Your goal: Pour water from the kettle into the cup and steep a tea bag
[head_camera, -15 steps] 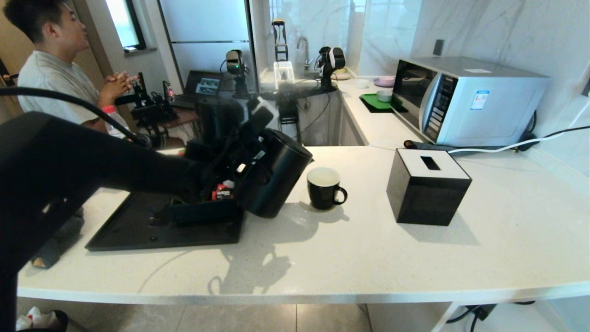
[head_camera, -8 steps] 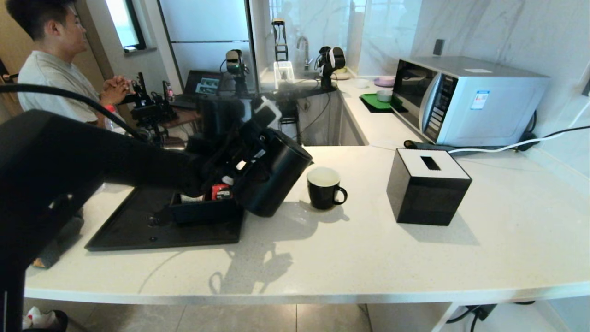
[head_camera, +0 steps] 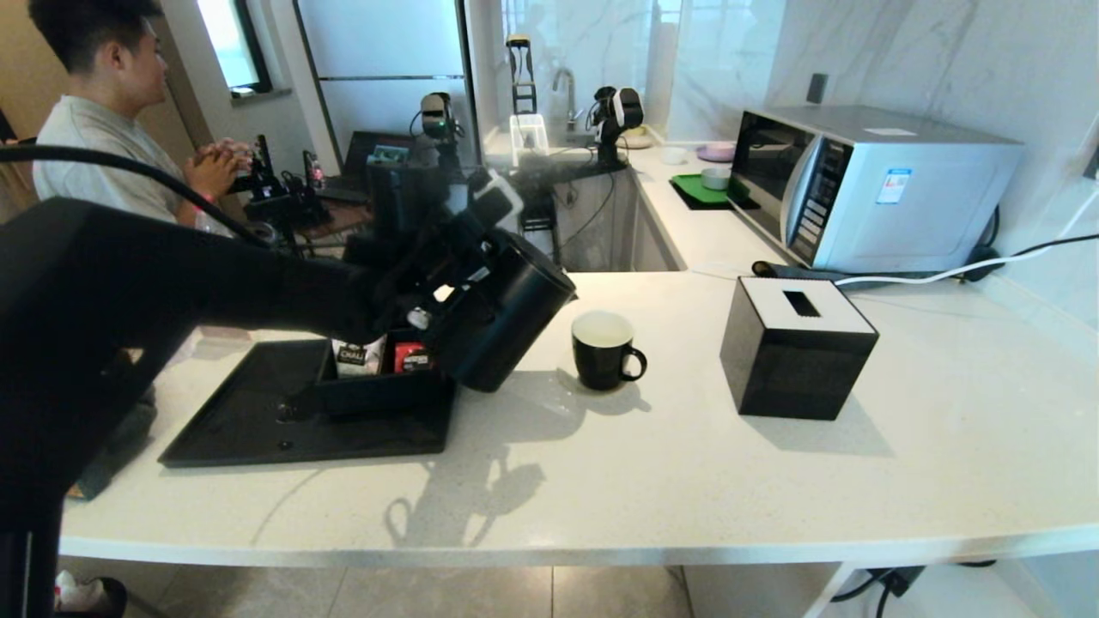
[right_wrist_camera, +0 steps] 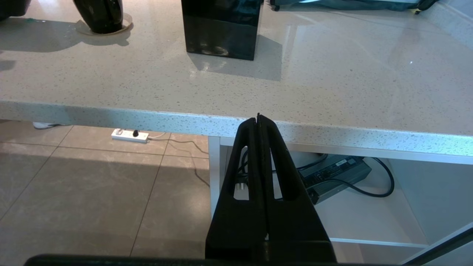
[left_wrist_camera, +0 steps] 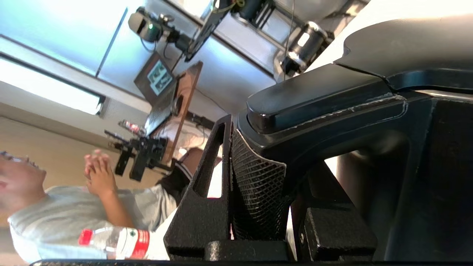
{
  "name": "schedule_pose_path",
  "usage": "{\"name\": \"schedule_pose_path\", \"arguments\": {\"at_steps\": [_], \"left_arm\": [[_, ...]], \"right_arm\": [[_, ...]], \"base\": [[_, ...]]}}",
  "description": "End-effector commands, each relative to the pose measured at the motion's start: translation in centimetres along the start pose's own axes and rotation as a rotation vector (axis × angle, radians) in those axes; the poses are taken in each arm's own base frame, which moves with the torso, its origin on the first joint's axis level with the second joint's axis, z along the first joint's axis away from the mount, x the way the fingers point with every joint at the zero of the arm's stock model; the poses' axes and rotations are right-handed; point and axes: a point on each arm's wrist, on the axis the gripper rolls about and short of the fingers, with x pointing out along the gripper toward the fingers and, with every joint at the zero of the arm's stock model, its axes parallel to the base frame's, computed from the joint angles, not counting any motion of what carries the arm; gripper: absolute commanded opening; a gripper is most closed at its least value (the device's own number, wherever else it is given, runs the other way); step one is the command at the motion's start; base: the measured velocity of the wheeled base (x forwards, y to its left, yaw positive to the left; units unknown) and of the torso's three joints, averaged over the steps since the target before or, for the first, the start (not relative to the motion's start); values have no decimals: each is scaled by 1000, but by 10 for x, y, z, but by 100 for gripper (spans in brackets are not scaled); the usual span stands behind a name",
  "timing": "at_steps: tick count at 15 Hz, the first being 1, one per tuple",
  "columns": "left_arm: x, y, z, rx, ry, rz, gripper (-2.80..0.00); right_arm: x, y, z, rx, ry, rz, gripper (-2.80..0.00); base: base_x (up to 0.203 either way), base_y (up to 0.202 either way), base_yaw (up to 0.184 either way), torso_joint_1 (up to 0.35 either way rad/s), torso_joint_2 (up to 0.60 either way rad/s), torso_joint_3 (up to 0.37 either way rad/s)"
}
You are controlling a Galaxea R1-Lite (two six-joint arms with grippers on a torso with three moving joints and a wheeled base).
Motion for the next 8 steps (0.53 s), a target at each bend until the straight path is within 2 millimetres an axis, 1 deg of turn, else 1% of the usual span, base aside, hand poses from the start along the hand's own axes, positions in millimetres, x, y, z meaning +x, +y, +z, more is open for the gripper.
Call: {"name": "schedule_pose_path", "arguments": {"at_steps": [1, 8], "left_arm": [[6, -3, 0, 17, -9, -4, -280], [15, -8, 3, 51, -34, -6, -280]], "right_arm": [[0, 0, 0, -1, 1, 1, -280], [0, 0, 0, -1, 1, 1, -280]], "base": [[0, 0, 0, 0, 0, 0], [0, 0, 0, 0, 0, 0]]}}
